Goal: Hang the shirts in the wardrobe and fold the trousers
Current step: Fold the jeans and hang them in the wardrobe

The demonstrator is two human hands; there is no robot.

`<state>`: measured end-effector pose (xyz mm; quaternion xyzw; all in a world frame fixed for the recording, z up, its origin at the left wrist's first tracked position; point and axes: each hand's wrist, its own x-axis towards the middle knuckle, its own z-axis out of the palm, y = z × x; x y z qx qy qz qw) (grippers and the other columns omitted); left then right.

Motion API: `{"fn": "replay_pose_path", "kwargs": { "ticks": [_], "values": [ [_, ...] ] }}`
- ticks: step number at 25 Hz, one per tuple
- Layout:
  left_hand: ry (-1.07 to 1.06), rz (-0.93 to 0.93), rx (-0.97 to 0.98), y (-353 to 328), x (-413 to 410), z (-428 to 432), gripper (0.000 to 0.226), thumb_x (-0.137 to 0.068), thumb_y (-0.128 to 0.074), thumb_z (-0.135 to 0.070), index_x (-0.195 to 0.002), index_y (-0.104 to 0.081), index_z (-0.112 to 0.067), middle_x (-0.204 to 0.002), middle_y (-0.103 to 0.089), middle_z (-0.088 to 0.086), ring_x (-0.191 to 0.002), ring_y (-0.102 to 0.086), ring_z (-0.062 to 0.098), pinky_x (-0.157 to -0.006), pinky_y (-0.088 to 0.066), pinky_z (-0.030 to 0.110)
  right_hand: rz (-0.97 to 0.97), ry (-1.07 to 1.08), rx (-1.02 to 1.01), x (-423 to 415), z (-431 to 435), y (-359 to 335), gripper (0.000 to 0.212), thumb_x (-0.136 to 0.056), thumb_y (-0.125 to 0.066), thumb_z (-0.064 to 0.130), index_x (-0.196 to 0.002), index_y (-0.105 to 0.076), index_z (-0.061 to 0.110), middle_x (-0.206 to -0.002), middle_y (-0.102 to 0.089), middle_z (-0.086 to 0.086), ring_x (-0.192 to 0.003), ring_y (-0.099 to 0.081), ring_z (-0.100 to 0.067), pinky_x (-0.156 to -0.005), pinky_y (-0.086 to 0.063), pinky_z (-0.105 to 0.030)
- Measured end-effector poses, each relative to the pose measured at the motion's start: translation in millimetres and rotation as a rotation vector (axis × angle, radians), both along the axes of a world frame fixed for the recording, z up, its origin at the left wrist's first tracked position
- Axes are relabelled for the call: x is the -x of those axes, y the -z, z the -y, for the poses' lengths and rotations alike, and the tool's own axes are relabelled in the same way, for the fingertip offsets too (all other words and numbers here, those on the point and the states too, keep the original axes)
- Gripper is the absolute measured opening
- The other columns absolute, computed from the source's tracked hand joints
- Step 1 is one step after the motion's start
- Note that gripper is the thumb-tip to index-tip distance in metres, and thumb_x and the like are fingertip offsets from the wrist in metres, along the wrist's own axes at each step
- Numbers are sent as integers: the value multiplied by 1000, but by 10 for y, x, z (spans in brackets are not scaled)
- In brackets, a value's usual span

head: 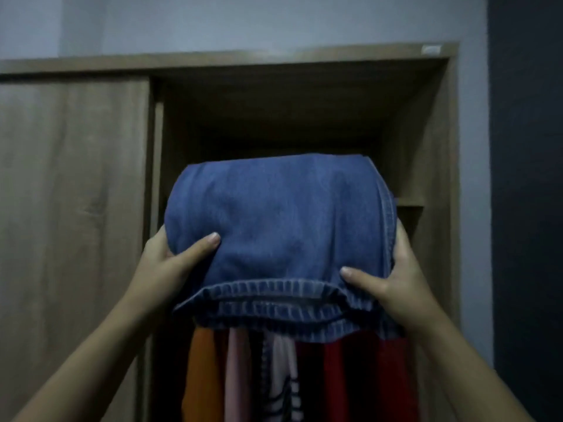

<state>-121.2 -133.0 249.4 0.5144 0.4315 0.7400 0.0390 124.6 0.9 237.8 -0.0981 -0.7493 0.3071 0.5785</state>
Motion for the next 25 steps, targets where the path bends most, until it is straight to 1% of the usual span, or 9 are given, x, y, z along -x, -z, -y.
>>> {"fn": "replay_pose_path", "kwargs": {
  "ticks": [5,8,10,16,19,20,22,23,25],
  "values": [
    [45,-39,25,-1125,-28,-850,49,-78,-72,-25,-124,-55,-17,-106,-68,1,-84,-71,11,-65,-56,24,-68,173,-80,-68,-674,-1143,101,-66,-80,1,-146,-20,22,-141,-41,5,-127,-43,-8,-105,-38,-27],
    [-118,-23,82,-1701,67,-1461,77,-72,-78,-32,-138,-40,-18,-130,-56,9,-110,-60,24,-91,-51,43,-59,328,7,-16,-1121,-1706,112,-67,-81,9,-149,-6,23,-152,-27,-3,-137,-31,-21,-113,-28,-40],
    [-313,-67,171,-1893,143,-1850,90,-72,-79,-35,-144,-27,-19,-142,-43,11,-124,-48,30,-99,-44,43,-1,444,30,55,-1404,-1871,110,-71,-80,13,-150,-5,23,-153,-27,-6,-138,-31,-25,-109,-30,-37],
    [-627,-528,735,-1705,181,-2698,54,-85,-63,-44,-129,-52,-14,-130,-54,12,-115,-52,28,-84,-46,35,518,668,112,131,-2124,-1678,56,-87,-65,25,-138,-42,20,-138,-49,-11,-120,-51,-29,-88,-48,-34],
    [-1046,-908,773,-1742,86,-2660,50,-88,-50,-55,-129,-53,-26,-142,-40,10,-128,-38,30,-97,-38,47,802,890,48,158,-2098,-1748,48,-91,-55,37,-136,-44,25,-145,-37,-11,-130,-39,-33,-105,-36,-42],
    [-1031,-1056,680,-1747,62,-2638,50,-89,-45,-57,-126,-56,-26,-141,-42,9,-128,-39,28,-98,-39,45,880,1051,-70,170,-2046,-1759,48,-92,-52,38,-138,-41,28,-149,-29,-11,-135,-29,-35,-110,-26,-47],
    [-706,-1246,519,-1708,16,-2543,58,-89,-33,-61,-120,-63,-22,-124,-59,5,-114,-55,21,-90,-46,34,915,1164,-428,191,-1967,-1753,49,-94,-48,30,-141,-35,32,-153,-23,-10,-140,-20,-33,-114,-15,-50],
    [-527,-1242,508,-1656,16,-2473,62,-88,-28,-64,-121,-62,-24,-117,-65,0,-108,-59,17,-87,-46,30,939,1053,-575,188,-1943,-1742,52,-94,-45,21,-143,-31,34,-152,-27,-9,-138,-26,-29,-114,-20,-48],
    [-385,-1313,458,-1543,80,-2369,76,-79,-16,-78,-133,-49,-35,-130,-59,-4,-119,-55,14,-97,-43,29,1077,759,-657,125,-1868,-1733,65,-93,-39,7,-145,-20,40,-148,-35,-5,-132,-38,-25,-108,-33,-41]
  ]
}}
